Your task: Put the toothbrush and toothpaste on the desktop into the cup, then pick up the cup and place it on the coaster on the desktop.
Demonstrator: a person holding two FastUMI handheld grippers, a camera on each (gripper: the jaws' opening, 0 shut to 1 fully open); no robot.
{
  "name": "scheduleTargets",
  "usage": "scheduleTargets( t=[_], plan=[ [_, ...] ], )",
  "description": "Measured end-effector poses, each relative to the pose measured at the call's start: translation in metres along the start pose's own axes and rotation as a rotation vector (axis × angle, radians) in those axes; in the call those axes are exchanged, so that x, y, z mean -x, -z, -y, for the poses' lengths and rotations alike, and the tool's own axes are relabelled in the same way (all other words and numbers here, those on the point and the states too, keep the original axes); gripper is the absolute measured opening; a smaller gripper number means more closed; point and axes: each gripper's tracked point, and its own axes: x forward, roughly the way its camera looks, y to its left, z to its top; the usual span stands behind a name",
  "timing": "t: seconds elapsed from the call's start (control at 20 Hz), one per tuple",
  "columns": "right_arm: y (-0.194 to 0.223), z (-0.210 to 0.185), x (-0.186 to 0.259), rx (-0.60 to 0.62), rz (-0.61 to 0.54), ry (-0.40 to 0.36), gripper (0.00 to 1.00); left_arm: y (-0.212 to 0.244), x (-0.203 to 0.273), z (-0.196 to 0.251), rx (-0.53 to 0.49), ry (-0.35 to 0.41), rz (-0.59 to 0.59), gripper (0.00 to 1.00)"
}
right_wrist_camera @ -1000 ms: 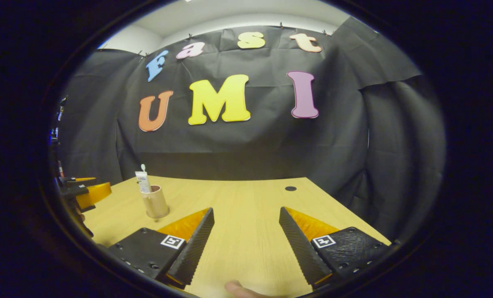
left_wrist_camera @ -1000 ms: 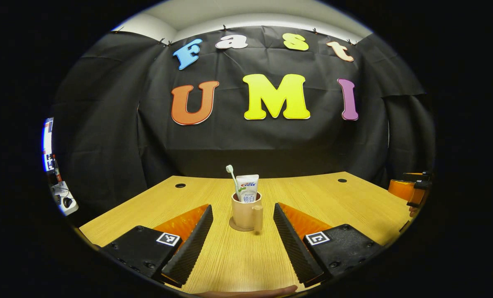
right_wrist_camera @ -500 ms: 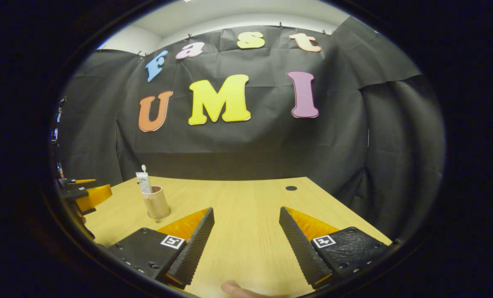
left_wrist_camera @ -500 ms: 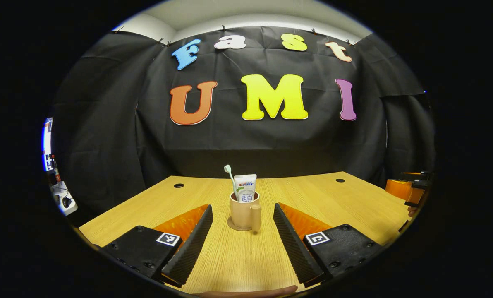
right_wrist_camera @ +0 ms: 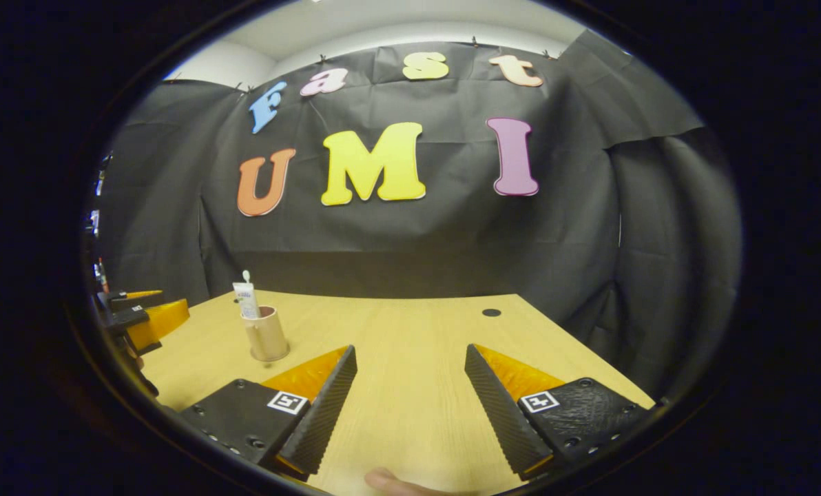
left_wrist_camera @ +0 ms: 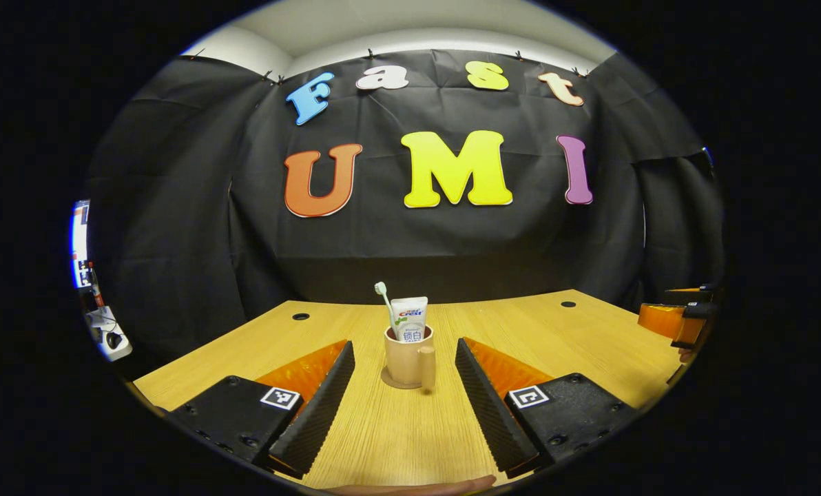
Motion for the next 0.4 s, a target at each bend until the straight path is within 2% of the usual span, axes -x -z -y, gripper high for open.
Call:
scheduleTargets(
  t=[0.25, 0.4],
  plan=[
    [0.006, -0.006, 0.001, 0.006, -0.009, -0.013, 0.96, 0.001, 0.0, 0.004, 0.011, 0.0, 0.005, 0.94],
    [0.002, -0.02, 0.003, -0.021, -0.006, -0.059, 0.96, 0.003, -0.002, 0.009, 0.023, 0.011, 0.003, 0.94]
  ],
)
